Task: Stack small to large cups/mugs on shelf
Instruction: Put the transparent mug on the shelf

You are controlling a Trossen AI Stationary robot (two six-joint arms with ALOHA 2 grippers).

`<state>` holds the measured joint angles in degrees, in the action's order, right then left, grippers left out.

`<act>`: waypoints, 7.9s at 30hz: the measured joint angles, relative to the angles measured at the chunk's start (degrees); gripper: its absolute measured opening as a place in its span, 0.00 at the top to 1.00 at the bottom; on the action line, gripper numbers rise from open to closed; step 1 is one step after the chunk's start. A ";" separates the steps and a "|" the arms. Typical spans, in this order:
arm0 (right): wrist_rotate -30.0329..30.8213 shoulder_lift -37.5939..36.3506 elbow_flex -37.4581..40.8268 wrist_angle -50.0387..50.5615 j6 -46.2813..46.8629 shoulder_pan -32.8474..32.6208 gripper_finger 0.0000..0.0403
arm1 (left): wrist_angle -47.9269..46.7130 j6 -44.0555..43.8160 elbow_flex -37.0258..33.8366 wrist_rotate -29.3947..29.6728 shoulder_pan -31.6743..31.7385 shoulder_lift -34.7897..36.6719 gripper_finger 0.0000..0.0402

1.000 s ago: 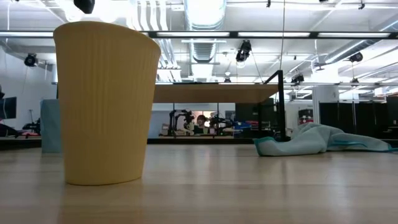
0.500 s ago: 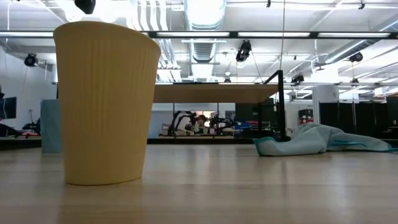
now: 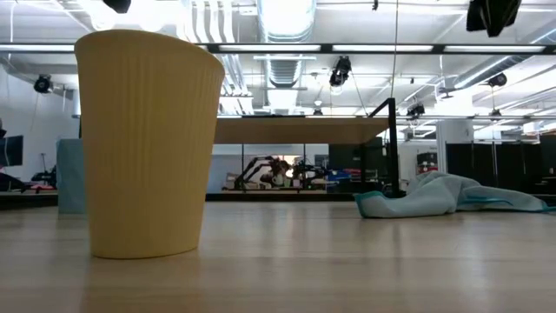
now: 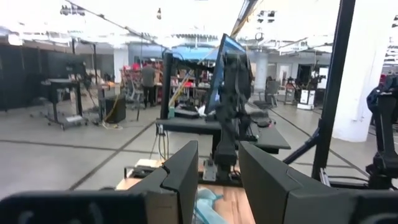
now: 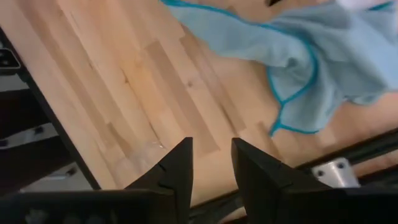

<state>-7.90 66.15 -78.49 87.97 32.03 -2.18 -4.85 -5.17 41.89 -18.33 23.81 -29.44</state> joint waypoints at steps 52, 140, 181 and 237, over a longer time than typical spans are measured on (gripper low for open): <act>-13.93 14.20 25.51 -24.36 32.01 -33.70 0.81 | -0.03 -0.20 -0.02 1.07 0.02 0.86 0.74; 16.96 49.73 -54.94 1.99 -31.97 18.97 0.98 | 4.27 -0.55 1.60 1.89 0.02 -6.37 0.74; 13.45 39.76 -36.02 1.88 -25.30 25.10 0.98 | 5.36 -0.57 1.49 2.19 0.00 -14.25 0.74; 13.96 40.00 -37.98 1.72 -25.62 25.10 0.98 | 44.52 -15.57 18.45 -1.27 -1.49 -72.50 0.99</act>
<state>6.07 106.15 -116.46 89.69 6.42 22.92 39.66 -20.74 60.34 -19.60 22.33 -101.95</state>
